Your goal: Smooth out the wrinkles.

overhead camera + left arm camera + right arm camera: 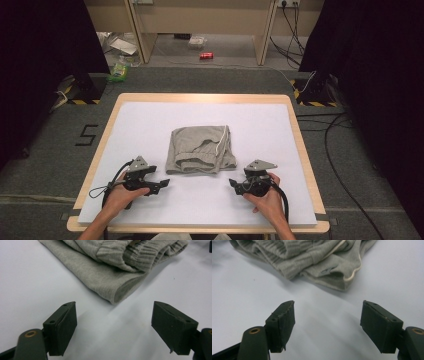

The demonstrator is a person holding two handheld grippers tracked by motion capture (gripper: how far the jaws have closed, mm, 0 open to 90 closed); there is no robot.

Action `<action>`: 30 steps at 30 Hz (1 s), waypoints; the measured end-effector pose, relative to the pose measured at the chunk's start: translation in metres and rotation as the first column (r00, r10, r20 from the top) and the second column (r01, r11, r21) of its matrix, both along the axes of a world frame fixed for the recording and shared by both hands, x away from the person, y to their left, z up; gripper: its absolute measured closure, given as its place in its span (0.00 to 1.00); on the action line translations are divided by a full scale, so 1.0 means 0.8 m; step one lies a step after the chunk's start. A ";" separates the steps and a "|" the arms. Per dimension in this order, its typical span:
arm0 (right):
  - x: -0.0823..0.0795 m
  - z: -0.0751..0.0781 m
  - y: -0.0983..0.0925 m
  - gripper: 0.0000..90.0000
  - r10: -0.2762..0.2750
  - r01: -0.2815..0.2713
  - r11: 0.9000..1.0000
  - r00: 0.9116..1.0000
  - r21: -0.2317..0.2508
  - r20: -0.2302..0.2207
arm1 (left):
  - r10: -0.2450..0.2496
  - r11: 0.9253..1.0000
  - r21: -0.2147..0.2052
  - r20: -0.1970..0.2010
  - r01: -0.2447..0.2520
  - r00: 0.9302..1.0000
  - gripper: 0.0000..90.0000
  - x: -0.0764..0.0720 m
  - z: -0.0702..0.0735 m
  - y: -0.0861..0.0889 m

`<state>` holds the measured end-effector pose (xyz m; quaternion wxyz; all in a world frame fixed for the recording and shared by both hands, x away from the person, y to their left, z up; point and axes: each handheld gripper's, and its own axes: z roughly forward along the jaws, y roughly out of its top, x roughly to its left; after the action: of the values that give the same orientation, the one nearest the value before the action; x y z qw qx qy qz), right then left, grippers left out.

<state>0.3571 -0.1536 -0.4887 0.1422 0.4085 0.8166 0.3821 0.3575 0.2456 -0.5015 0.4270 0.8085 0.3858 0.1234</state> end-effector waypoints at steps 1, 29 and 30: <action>-0.002 -0.001 0.000 0.31 0.003 -0.003 1.000 1.000 -0.008 0.001 | 0.001 1.000 0.006 0.005 -0.001 1.000 0.22 -0.002 0.000 0.000; -0.042 -0.002 -0.027 0.26 -0.020 0.022 0.998 0.999 -0.058 0.029 | -0.038 0.993 0.117 0.031 0.034 0.999 0.21 -0.055 -0.002 0.008; -0.043 -0.003 -0.027 0.26 -0.019 0.021 0.998 0.999 -0.060 0.028 | -0.038 0.992 0.118 0.030 0.034 0.999 0.21 -0.056 -0.002 0.008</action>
<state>0.3226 -0.1754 -0.4910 0.1694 0.4069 0.8216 0.3616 0.3127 0.2521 -0.5032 0.3870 0.8369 0.3564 0.1511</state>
